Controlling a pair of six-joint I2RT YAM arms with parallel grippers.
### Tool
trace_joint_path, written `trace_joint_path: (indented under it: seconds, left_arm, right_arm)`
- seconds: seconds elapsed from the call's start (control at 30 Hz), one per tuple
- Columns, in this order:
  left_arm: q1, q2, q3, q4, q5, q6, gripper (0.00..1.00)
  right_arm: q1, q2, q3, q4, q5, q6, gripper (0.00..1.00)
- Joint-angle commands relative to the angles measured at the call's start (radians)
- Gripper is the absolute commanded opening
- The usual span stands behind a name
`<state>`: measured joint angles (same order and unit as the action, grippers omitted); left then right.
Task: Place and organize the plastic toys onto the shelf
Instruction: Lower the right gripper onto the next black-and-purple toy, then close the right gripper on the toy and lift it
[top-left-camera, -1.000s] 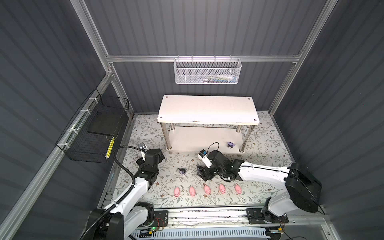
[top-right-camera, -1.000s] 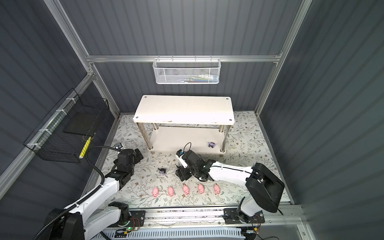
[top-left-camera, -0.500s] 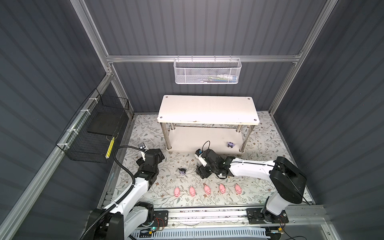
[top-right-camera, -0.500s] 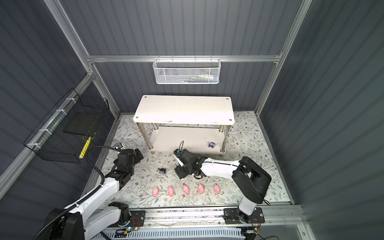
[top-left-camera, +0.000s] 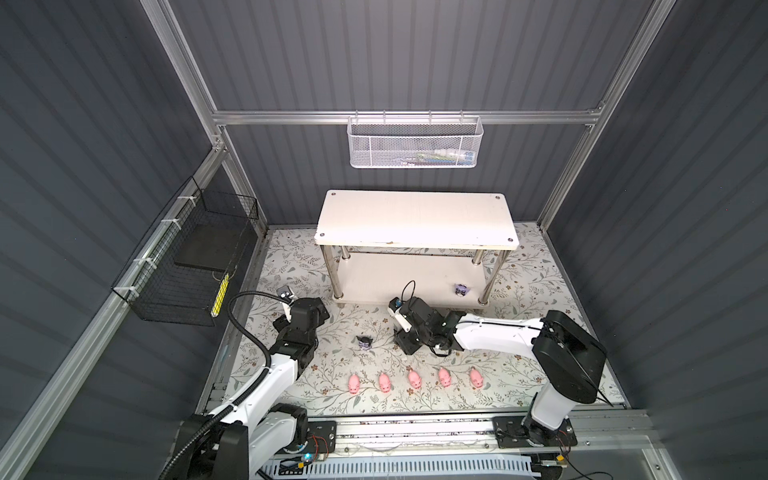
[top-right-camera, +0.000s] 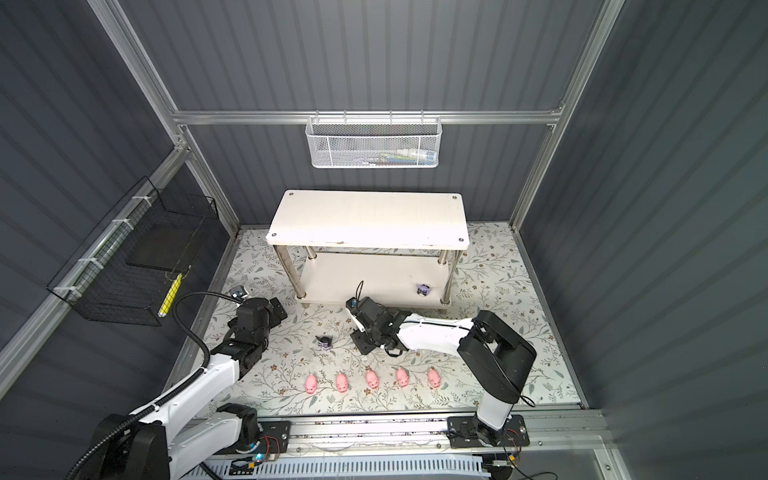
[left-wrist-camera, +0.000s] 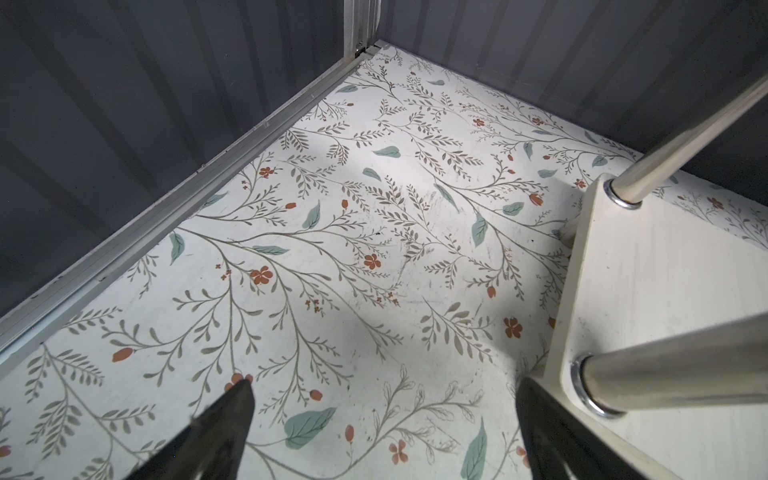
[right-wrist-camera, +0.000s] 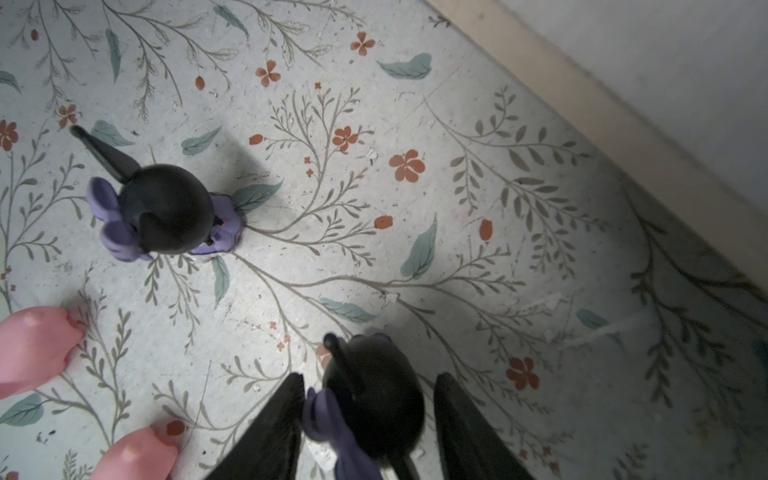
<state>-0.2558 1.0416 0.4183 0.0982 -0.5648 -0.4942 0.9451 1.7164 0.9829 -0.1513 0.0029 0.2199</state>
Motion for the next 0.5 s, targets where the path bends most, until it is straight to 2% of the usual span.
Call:
trace_joint_path:
  seconds: [0.0, 0.47]
  left_arm:
    - [0.003, 0.006, 0.005, 0.006, -0.006, -0.003, 0.98]
    - [0.003, -0.004, -0.001, 0.008, -0.007, -0.004, 0.98]
  right_arm:
    - [-0.004, 0.017, 0.025, -0.027, -0.003, -0.001, 0.51]
    - [-0.006, -0.022, 0.0, -0.025, -0.01, -0.02, 0.36]
